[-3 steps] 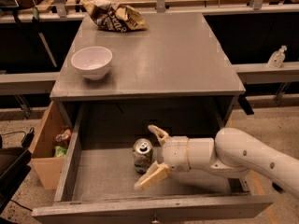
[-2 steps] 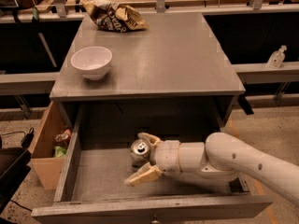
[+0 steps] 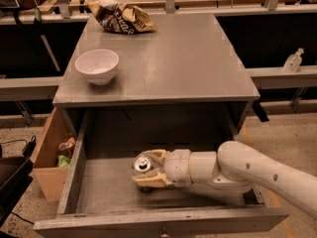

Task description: Pick 7up can from top drawer and place on counter

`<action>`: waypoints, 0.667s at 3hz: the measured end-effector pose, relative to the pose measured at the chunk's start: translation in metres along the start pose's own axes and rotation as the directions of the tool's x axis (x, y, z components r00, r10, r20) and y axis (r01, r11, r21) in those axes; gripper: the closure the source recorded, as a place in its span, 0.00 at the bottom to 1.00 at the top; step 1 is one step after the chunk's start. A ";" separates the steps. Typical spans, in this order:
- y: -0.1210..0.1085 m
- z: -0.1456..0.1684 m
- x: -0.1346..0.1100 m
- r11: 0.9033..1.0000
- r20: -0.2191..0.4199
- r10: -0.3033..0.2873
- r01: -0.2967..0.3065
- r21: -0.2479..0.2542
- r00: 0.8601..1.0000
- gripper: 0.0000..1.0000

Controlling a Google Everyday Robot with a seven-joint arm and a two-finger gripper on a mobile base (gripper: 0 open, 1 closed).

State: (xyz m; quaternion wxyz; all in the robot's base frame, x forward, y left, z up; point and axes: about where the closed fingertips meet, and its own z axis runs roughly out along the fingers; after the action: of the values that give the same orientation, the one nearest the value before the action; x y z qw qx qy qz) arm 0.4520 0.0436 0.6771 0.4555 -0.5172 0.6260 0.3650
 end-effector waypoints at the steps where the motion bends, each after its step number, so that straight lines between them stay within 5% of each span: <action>1: 0.001 0.001 -0.001 1.000 0.001 -0.001 0.001 -0.003 1.000 0.88; 2: 0.000 0.001 -0.004 1.000 0.008 0.001 -0.001 -0.010 1.000 1.00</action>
Offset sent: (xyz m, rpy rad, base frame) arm 0.0023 0.0003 0.0064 0.0187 0.0067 0.0106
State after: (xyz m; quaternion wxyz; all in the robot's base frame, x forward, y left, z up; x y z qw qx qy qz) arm 0.4520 0.0460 0.6801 0.4550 -0.5177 0.6226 0.3705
